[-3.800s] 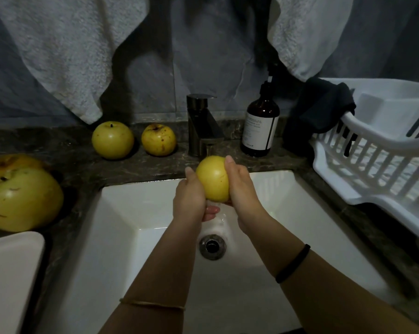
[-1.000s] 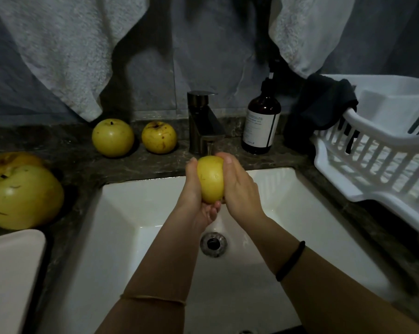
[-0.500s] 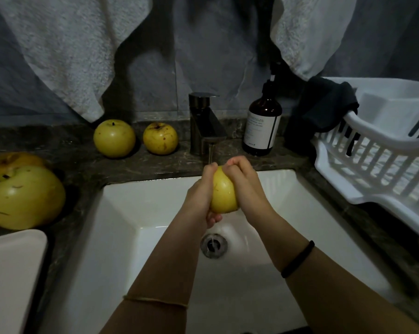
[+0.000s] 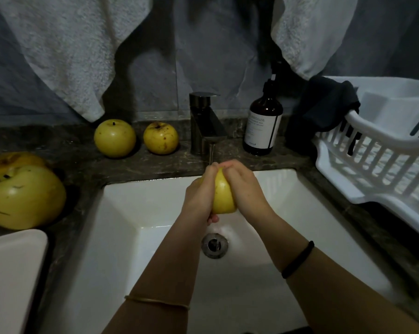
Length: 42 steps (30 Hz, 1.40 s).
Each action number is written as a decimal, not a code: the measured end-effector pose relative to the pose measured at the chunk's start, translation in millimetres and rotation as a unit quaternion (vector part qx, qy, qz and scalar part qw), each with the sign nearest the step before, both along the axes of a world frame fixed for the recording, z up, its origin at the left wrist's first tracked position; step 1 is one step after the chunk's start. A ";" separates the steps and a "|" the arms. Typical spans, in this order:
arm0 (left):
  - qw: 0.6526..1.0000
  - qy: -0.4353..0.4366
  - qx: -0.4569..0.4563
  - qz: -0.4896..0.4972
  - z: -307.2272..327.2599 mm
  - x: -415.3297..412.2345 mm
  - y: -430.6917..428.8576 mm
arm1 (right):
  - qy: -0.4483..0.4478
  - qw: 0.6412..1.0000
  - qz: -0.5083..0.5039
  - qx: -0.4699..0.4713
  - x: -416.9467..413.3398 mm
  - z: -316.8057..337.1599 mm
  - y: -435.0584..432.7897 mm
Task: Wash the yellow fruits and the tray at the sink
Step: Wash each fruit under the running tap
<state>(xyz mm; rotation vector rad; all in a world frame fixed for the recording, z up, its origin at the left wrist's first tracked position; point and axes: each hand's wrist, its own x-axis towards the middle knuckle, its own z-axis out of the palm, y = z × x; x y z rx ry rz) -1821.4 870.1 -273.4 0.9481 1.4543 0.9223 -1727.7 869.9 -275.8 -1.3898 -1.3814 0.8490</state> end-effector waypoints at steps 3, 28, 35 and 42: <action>1.000 -0.017 -0.009 0.016 0.0 -1.8 2.8 | -0.016 0.999 0.009 0.030 -2.2 -2.3 -0.5; 0.932 -0.338 -0.111 0.073 7.6 -8.4 -4.3 | 0.013 0.996 0.090 0.015 -10.3 -6.5 -4.6; 0.946 -0.293 -0.125 0.053 2.0 -6.5 -0.3 | -0.037 0.998 0.038 0.035 -9.4 -11.1 -2.8; 0.923 -0.359 -0.119 0.074 4.7 -6.7 -2.7 | -0.062 0.997 0.024 0.051 -10.3 -7.4 -4.6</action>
